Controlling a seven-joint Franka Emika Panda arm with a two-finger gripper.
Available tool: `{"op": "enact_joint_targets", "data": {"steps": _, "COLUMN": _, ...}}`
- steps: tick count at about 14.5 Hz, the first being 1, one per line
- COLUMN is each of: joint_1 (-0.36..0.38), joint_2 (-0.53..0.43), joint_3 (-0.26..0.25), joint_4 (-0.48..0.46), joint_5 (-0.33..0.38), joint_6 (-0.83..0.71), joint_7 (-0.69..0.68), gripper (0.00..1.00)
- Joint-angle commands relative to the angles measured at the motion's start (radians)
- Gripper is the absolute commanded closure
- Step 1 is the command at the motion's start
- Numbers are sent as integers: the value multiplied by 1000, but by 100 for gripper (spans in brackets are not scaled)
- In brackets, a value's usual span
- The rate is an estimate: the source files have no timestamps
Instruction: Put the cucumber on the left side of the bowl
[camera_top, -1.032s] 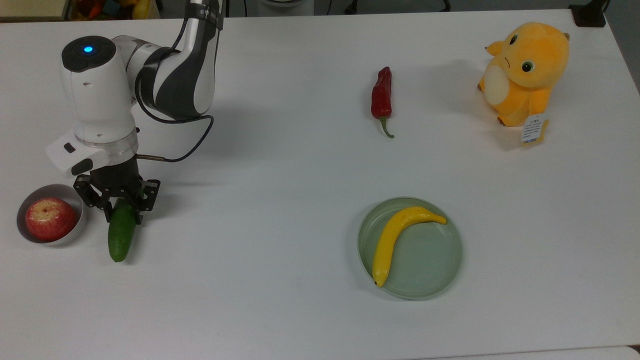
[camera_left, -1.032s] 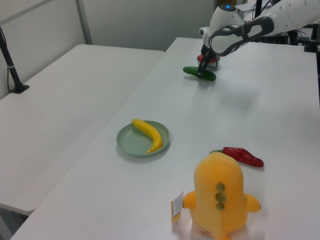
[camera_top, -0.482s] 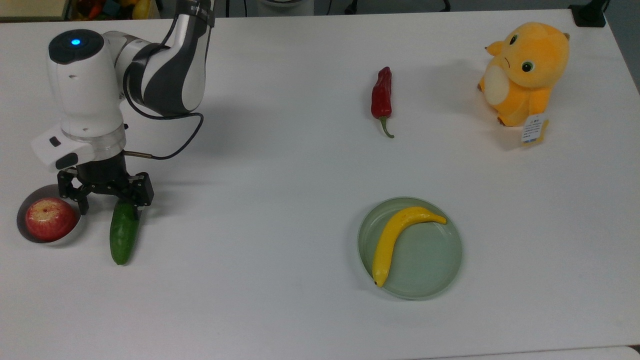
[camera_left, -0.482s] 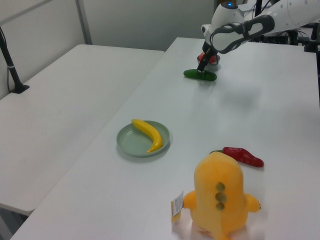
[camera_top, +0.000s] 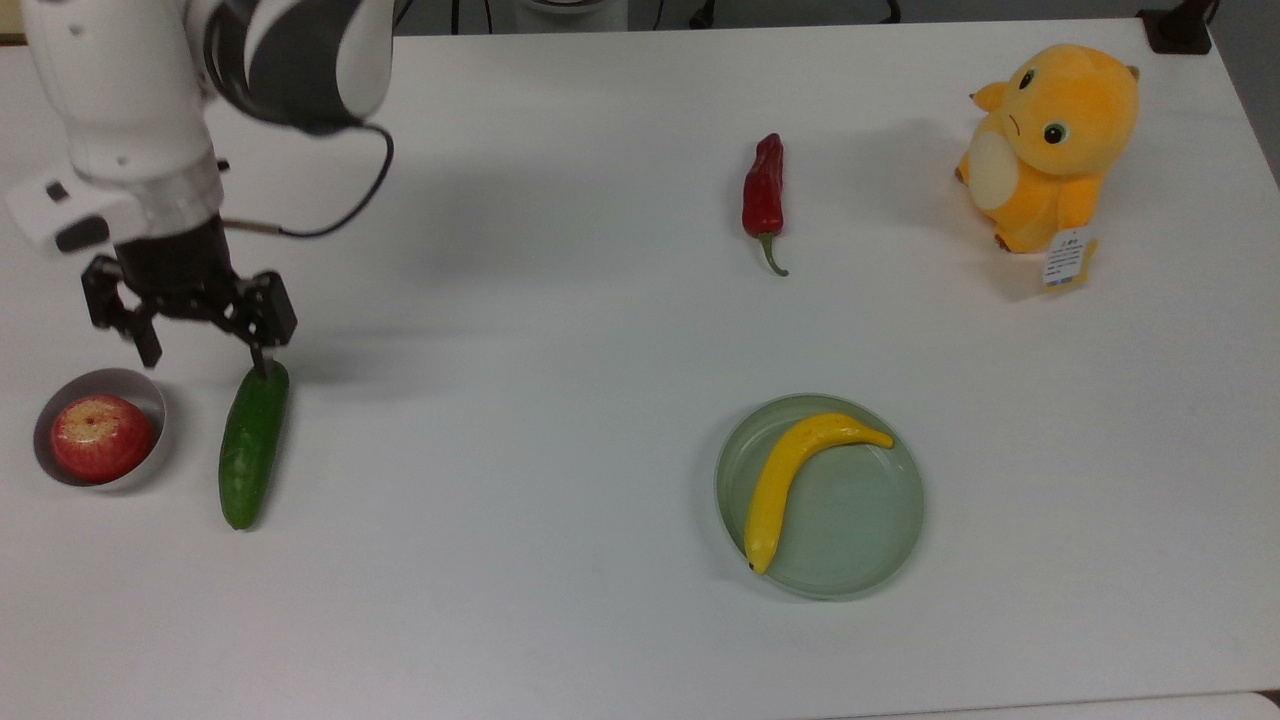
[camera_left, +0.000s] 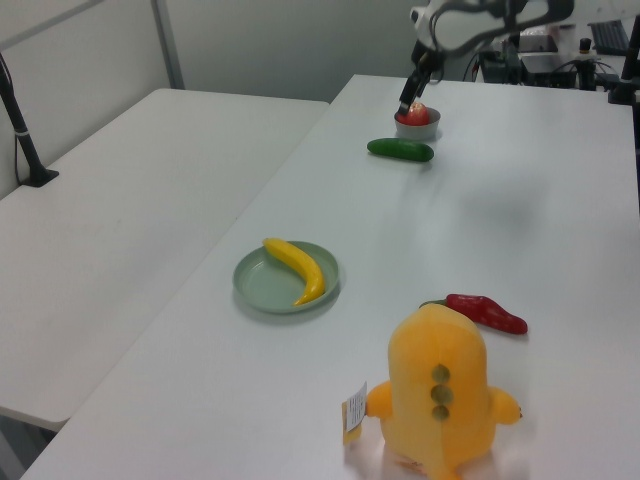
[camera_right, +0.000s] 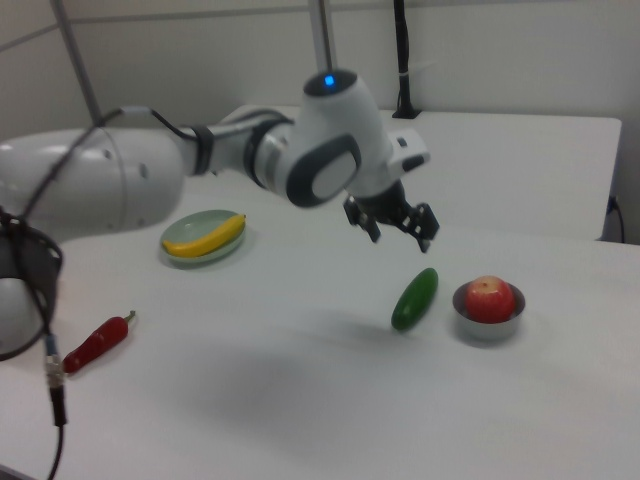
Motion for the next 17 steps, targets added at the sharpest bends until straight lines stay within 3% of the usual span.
{"op": "enact_joint_targets", "data": {"steps": 1, "joint_1": 8, "joint_2": -214, "joint_3": 5, "joint_4": -113, "joint_5": 1, "joint_6": -191, "joint_7": 164, "gripper": 0}}
{"op": "enact_joint_targets", "data": {"steps": 6, "joint_1": 38, "joint_2": -410, "joint_3": 5, "joint_4": -111, "joint_5": 0, "joint_6": -520, "joint_7": 379, "gripper": 0}}
{"op": "enact_joint_targets", "data": {"steps": 9, "joint_1": 87, "joint_2": -511, "joint_3": 8, "joint_4": -117, "joint_5": -46, "joint_6": -690, "joint_7": 482, "gripper": 0}}
{"op": "enact_joint_targets", "data": {"steps": 13, "joint_1": 205, "joint_2": -646, "joint_3": 14, "joint_4": -204, "joint_5": -74, "joint_6": -730, "joint_7": 539, "gripper": 0}}
{"op": "enact_joint_targets", "data": {"steps": 15, "joint_1": 236, "joint_2": -685, "joint_3": 48, "joint_4": -246, "joint_5": -74, "joint_6": -735, "joint_7": 539, "gripper": 0}}
{"op": "enact_joint_targets", "data": {"steps": 17, "joint_1": 242, "joint_2": -685, "joint_3": 112, "joint_4": -272, "joint_5": -74, "joint_6": -718, "joint_7": 530, "gripper": 0}}
